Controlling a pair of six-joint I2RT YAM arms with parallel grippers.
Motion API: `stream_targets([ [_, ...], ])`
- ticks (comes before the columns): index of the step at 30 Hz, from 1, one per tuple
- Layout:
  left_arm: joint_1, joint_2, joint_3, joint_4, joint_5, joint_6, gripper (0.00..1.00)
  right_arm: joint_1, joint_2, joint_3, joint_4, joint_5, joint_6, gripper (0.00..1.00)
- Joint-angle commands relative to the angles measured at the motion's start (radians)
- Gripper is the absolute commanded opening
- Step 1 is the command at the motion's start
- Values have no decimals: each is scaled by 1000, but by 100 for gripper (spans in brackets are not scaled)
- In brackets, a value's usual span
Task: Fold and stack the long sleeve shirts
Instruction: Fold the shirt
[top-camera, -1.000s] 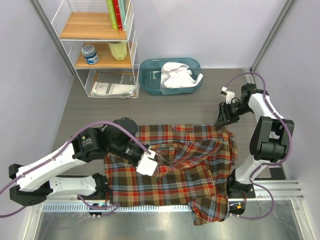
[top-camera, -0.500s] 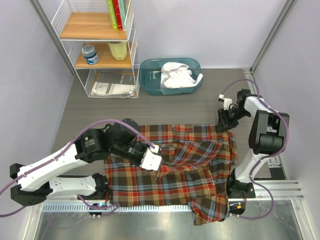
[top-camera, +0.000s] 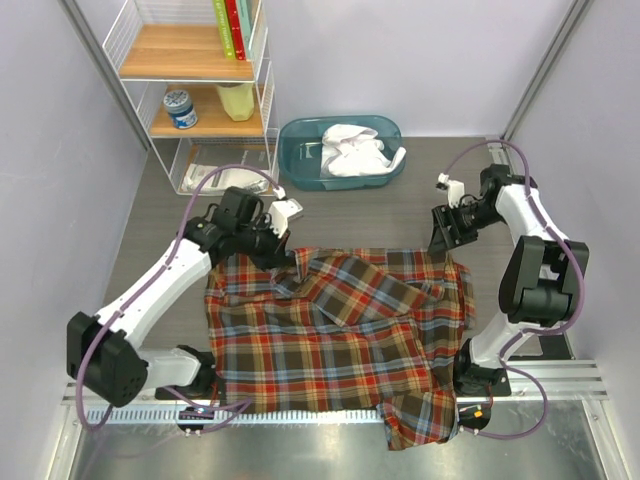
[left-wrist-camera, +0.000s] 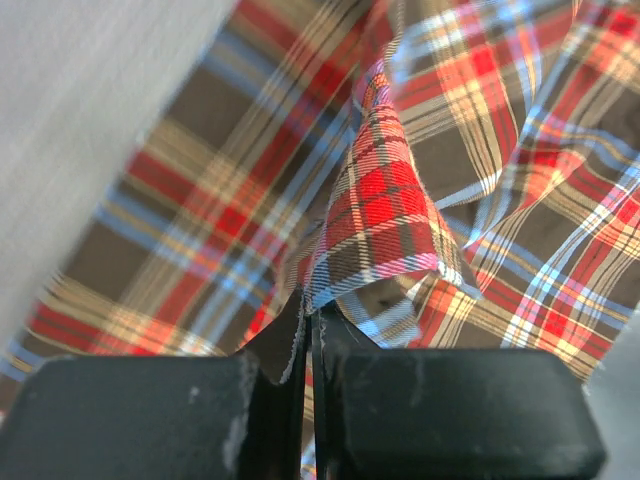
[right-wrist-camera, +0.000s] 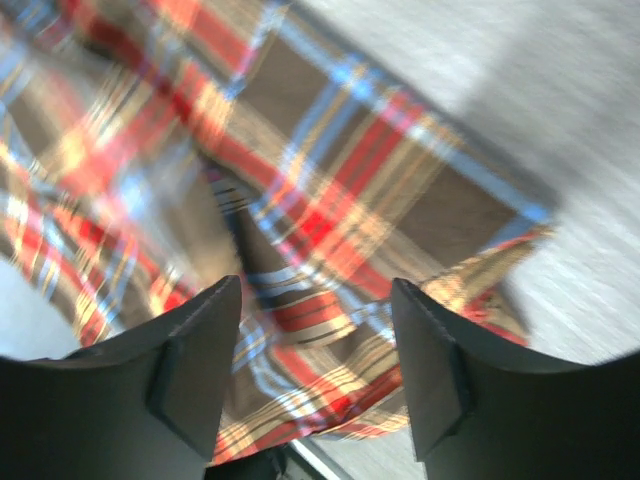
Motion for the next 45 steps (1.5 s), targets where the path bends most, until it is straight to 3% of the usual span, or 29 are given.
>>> stream_targets([
  [1, 101, 41, -28, -6, 96, -54, 0, 33, -41, -1, -81, -57, -62, 68],
  [8, 270, 152, -44, -119, 100, -34, 0, 79, -36, -60, -35, -4, -51, 64],
  [17, 318, 221, -24, -184, 74, -42, 1, 108, -34, -64, -14, 49, -39, 56],
  [20, 321, 247, -10, -211, 56, -40, 8, 131, -51, -73, -23, 32, -42, 57],
  [22, 330, 262, 1, -221, 44, -39, 19, 158, -65, -81, -31, 33, -40, 57],
  [23, 348, 264, 2, -228, 47, -33, 30, 165, -70, -83, -31, 35, -39, 57],
  [26, 405, 223, -1, -225, 94, 15, 45, 215, -91, -92, -31, 38, -29, 57],
  [31, 387, 114, -39, -244, 154, 180, 59, 246, -108, -126, -8, 55, -5, 58],
  [37, 252, 104, -100, -184, -51, 227, 58, 281, -96, -153, 35, 92, 26, 58],
  [45, 235, 231, -90, -138, -222, 198, 55, 303, -61, -170, 142, 238, 96, 56],
])
